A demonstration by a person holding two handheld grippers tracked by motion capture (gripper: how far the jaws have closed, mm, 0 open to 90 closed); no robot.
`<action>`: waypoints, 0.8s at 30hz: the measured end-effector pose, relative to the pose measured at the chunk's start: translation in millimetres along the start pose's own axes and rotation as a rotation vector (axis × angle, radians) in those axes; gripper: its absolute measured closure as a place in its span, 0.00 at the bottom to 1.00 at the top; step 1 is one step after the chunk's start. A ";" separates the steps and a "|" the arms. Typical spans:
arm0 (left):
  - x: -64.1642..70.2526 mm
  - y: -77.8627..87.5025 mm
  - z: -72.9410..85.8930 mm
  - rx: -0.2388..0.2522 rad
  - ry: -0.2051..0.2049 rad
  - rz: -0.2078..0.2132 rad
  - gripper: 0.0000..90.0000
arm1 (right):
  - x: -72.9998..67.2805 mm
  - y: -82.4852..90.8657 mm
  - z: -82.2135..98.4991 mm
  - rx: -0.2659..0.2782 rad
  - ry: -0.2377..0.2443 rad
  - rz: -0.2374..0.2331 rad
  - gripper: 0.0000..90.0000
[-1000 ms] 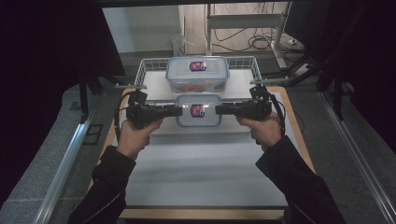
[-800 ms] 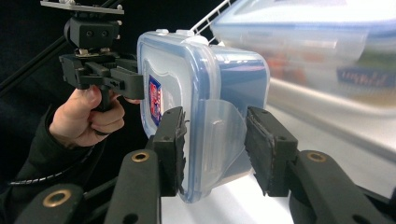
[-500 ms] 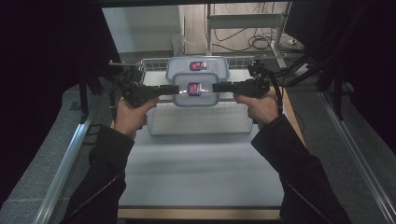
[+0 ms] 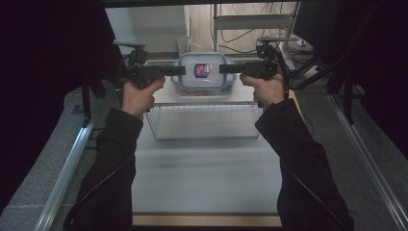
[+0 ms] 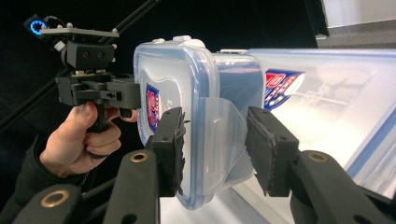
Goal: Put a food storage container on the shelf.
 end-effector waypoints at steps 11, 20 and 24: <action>-15.2 -5.3 -8.3 0.037 0.040 0.005 0.64 | 13.7 -9.5 -14.5 0.027 -0.055 -0.009 0.64; -19.4 -10.0 -8.1 0.018 -0.025 -0.115 0.62 | 15.7 -16.6 -16.3 0.032 -0.029 0.033 0.63; -19.3 -12.9 -7.2 0.008 -0.038 -0.133 0.59 | 18.8 -18.2 -16.9 0.043 -0.033 0.051 0.62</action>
Point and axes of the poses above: each handheld gripper's, and its own axes: y roughly backward along the jaws, z roughly out of its underside, x roughly to its right, the point moved 9 cm from there along -y, roughly forward along the jaws, and after that the axes turned 5 degrees about z, right-handed, at the moved point
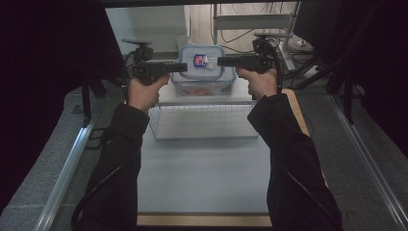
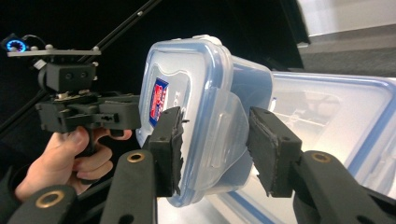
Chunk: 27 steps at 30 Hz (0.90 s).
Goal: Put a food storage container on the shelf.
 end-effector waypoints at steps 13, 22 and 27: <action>4.6 -4.9 4.8 0.000 -0.045 -0.015 0.46 | 12.1 0.2 -8.4 0.079 0.082 0.146 0.56; 13.2 10.1 10.9 0.014 -0.209 -0.097 0.55 | -1.3 25.1 -1.7 0.088 0.270 0.233 0.88; 15.0 6.3 21.0 -0.028 -0.287 -0.156 0.81 | -8.3 23.3 19.9 0.053 0.344 0.229 1.00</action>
Point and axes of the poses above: each handheld gripper's, and its own axes: y roughly backward along the jaws, z roughly out of its underside, x roughly to its right, the point moved 9 cm from there along -y, roughly forward along the jaws, and after that the axes turned 5 degrees about z, right-handed, at the moved point
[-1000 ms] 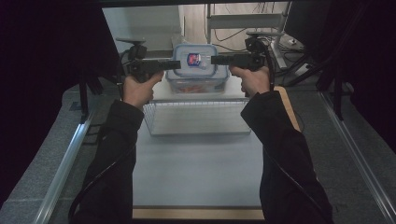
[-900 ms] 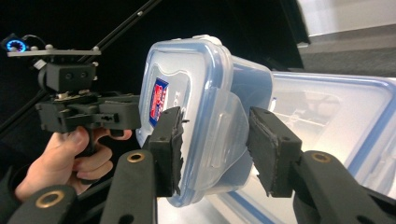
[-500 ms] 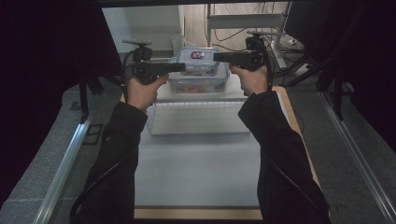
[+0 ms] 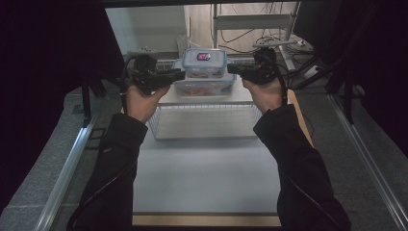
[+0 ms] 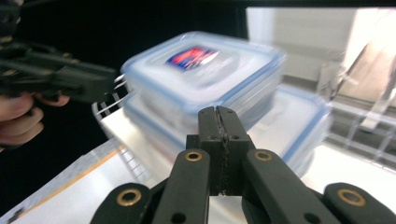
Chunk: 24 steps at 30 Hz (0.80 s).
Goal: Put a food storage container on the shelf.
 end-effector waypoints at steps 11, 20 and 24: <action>3.3 -14.7 3.3 -0.009 -0.008 -0.007 0.83 | -12.8 -16.9 16.8 -0.055 0.048 0.001 1.00; 2.2 -21.8 10.7 0.000 -0.007 0.005 0.78 | -5.5 -21.0 21.2 -0.050 0.019 0.002 1.00; 7.8 -19.1 18.3 0.020 -0.008 0.026 0.70 | -6.7 -17.1 26.4 -0.048 0.025 -0.006 0.94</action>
Point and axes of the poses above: each handheld gripper's, and its own axes: y roughly backward along the jaws, z roughly out of its underside, x roughly to its right, the point moved 9 cm from there along -y, roughly forward along the jaws, and after that the axes turned 5 degrees about z, right-handed, at the moved point
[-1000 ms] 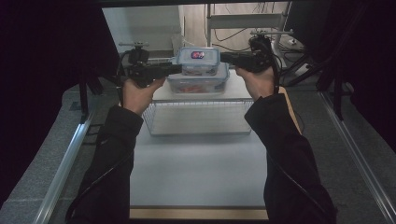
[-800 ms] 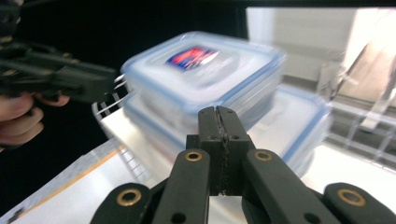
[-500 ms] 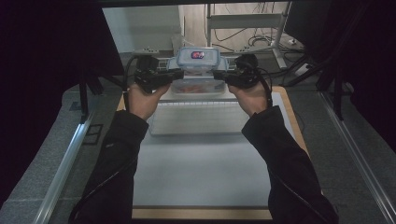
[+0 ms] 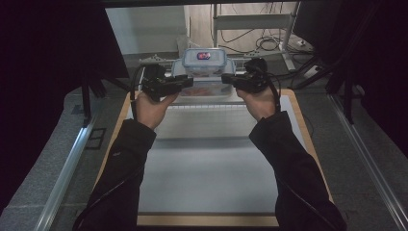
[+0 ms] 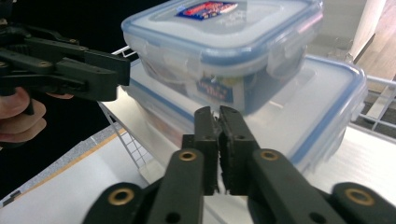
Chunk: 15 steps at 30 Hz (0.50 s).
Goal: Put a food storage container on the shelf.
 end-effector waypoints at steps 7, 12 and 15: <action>8.7 0.1 23.0 0.021 -0.031 0.005 0.49 | -0.1 5.2 13.5 0.016 -0.015 -0.012 0.77; 13.2 2.0 36.8 0.013 -0.085 -0.012 0.35 | -6.1 7.6 23.8 0.006 0.000 -0.028 0.65; 16.1 2.7 46.3 -0.001 -0.106 -0.014 0.29 | -10.7 8.6 30.3 -0.001 0.020 -0.030 0.60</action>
Point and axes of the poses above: each handheld gripper's, and its own axes: y roughly backward along the jaws, z roughly out of its underside, x roughly to its right, the point moved 9 cm from there along -y, roughly forward along the jaws, and after that the axes turned 5 degrees about z, right-handed, at the moved point
